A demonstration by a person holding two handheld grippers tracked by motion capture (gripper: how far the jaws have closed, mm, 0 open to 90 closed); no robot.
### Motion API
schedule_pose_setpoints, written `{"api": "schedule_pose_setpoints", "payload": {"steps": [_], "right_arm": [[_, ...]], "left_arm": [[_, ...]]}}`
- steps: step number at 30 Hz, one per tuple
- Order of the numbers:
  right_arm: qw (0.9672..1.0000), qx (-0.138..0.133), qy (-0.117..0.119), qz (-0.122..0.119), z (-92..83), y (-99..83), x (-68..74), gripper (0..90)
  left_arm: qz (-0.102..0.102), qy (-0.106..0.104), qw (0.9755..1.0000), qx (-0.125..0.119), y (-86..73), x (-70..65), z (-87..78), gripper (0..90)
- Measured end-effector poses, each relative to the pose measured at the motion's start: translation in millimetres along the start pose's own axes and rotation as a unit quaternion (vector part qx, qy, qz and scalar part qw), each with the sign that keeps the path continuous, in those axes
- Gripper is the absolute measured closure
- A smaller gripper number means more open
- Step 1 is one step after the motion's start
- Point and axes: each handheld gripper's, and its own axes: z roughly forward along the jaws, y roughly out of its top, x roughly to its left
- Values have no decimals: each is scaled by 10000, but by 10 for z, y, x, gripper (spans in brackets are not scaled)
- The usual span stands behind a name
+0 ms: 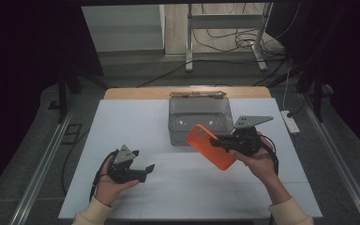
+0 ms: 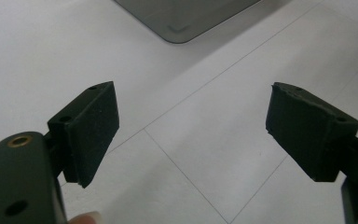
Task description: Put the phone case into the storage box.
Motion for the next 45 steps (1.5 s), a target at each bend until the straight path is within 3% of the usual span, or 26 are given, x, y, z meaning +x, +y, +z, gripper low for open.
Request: {"api": "schedule_pose_setpoints", "payload": {"steps": [17, 21, 45], "right_arm": [[9996, -172, -240, 20, -16, 190, -46, 796], [9994, -212, -271, -16, -32, 222, -38, 796], [9983, -354, -460, 51, -69, 346, -53, 796]], "left_arm": [[43, 4, 10000, 6, 6, -12, -3, 171], [122, 130, 9998, -61, 15, -22, -23, 175], [59, 89, 9999, -41, 29, -22, -40, 170]]}}
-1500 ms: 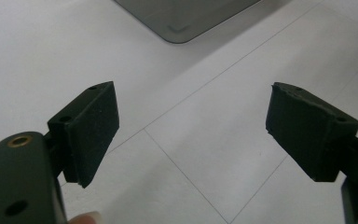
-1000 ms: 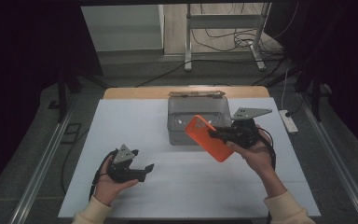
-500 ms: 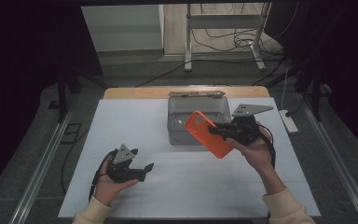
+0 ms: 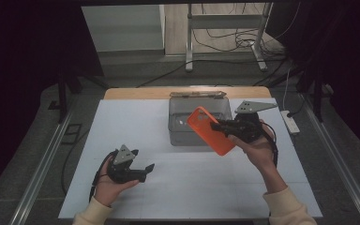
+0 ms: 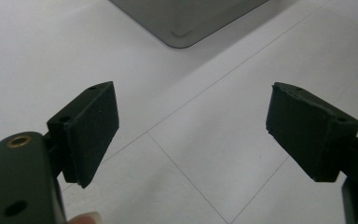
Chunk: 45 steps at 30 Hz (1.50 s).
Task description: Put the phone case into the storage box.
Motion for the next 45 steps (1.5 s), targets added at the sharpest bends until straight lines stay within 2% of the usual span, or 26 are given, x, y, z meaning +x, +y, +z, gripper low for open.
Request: {"api": "schedule_pose_setpoints", "payload": {"steps": [15, 31, 45], "right_arm": [[9997, 5, -242, 51, 104, 130, -80, 796], [9981, -55, -525, 305, 128, 238, -198, 796], [9965, -45, -760, 343, 166, 334, -286, 796]], "left_arm": [[-24, -14, 10000, 12, 2, 9, 7, 173], [-1, 0, 10000, 21, 1, 16, 0, 175], [-13, 10, 10000, -3, 5, 15, -7, 175]]}}
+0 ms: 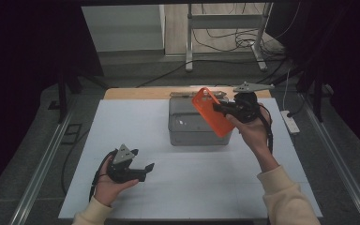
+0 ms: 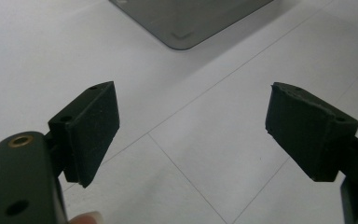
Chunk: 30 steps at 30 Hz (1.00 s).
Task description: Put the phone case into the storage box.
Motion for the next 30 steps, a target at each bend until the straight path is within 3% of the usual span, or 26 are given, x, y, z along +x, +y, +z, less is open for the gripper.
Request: {"api": "schedule_pose_setpoints", "payload": {"steps": [13, 30], "right_arm": [[9993, -20, -351, 91, 56, 103, -58, 797], [9981, -26, -586, 170, 149, 172, -143, 797]], "left_arm": [[-13, -11, 10000, 12, -1, -2, 3, 175], [-11, -32, 10000, 17, -8, -4, 10, 176]]}}
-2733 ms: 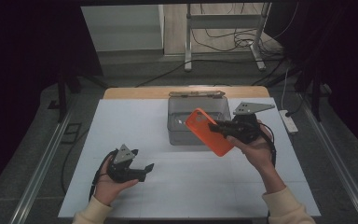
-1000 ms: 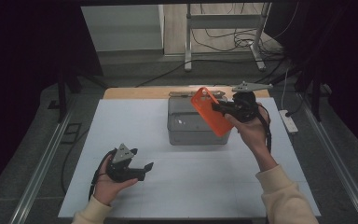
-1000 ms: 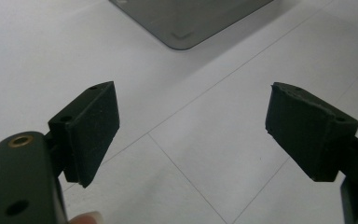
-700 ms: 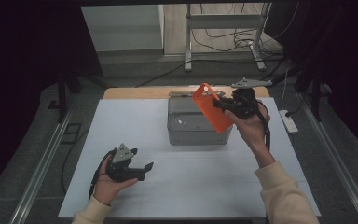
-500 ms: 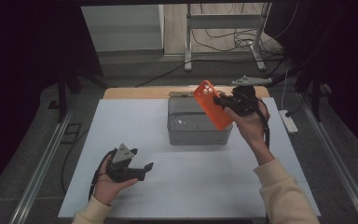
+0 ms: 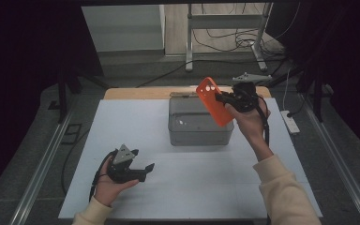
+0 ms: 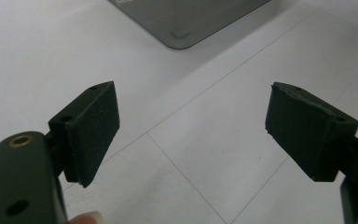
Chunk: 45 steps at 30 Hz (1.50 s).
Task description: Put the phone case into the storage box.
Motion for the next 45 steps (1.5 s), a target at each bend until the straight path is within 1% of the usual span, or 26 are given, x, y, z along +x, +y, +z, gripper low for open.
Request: {"api": "schedule_pose_setpoints", "payload": {"steps": [7, 21, 25, 35, 41, 45], "right_arm": [[9999, 10, -106, 24, 37, 19, -35, 797], [9991, 131, -384, 133, 143, 8, -84, 796], [9983, 181, -506, 209, 163, -5, -88, 796], [9974, 298, -627, 213, 243, -37, -77, 795], [9958, 375, -795, 267, 305, -70, -85, 795], [9951, 404, -838, 326, 331, -95, -110, 796]], "left_arm": [[5, 4, 10000, -6, -1, 3, -3, 176], [6, 12, 10000, 0, -3, 6, -2, 176], [12, 20, 10000, 4, 1, 7, 1, 176], [13, 18, 10000, 2, -2, 17, 1, 177], [10, 3, 10000, -18, 0, 17, -4, 177], [22, 3, 10000, -12, 1, 11, -2, 177]]}}
